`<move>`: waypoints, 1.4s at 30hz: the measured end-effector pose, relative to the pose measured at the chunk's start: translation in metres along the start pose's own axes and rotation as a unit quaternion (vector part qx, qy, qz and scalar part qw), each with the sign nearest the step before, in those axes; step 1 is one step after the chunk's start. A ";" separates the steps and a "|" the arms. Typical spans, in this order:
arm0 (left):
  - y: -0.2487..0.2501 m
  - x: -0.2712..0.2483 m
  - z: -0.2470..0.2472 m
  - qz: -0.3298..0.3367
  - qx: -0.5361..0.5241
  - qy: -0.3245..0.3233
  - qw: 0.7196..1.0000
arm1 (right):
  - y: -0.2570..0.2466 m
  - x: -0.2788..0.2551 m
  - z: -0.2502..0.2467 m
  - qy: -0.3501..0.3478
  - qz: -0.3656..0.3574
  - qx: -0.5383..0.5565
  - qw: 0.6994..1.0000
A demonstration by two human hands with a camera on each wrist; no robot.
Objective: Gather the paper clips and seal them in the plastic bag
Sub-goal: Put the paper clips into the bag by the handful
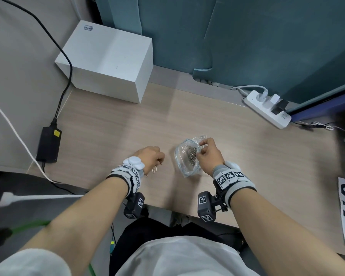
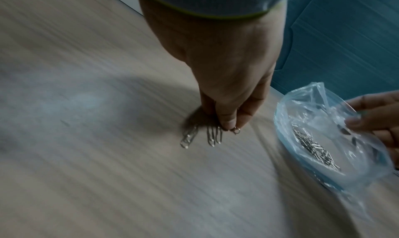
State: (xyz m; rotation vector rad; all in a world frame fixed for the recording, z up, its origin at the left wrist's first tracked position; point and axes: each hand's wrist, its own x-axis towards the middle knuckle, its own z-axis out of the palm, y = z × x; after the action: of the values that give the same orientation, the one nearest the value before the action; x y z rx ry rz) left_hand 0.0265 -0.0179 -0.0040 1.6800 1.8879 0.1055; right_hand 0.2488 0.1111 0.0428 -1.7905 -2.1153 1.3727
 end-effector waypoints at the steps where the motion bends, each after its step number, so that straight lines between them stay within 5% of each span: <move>1: -0.005 -0.001 -0.002 0.004 -0.008 -0.007 1.000 | 0.000 0.000 0.000 0.000 0.001 0.000 1.000; 10: -0.026 -0.029 -0.006 0.066 -0.010 -0.057 0.996 | -0.005 0.000 0.004 -0.006 -0.001 0.010 1.000; 19: -0.023 -0.032 0.003 0.103 0.059 -0.041 0.992 | -0.003 -0.001 0.003 -0.006 0.000 0.008 1.000; 38: -0.004 -0.027 0.026 0.009 0.115 -0.030 0.993 | -0.003 -0.001 0.003 -0.006 0.005 -0.003 1.000; 42: 0.013 -0.020 0.022 -0.030 -0.008 0.020 0.999 | -0.002 -0.001 0.003 -0.003 0.002 -0.005 1.000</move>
State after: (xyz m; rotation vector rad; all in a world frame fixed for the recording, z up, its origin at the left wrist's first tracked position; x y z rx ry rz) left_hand 0.0483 -0.0412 -0.0084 1.6211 1.9591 0.1305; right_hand 0.2458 0.1088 0.0428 -1.7972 -2.1263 1.3742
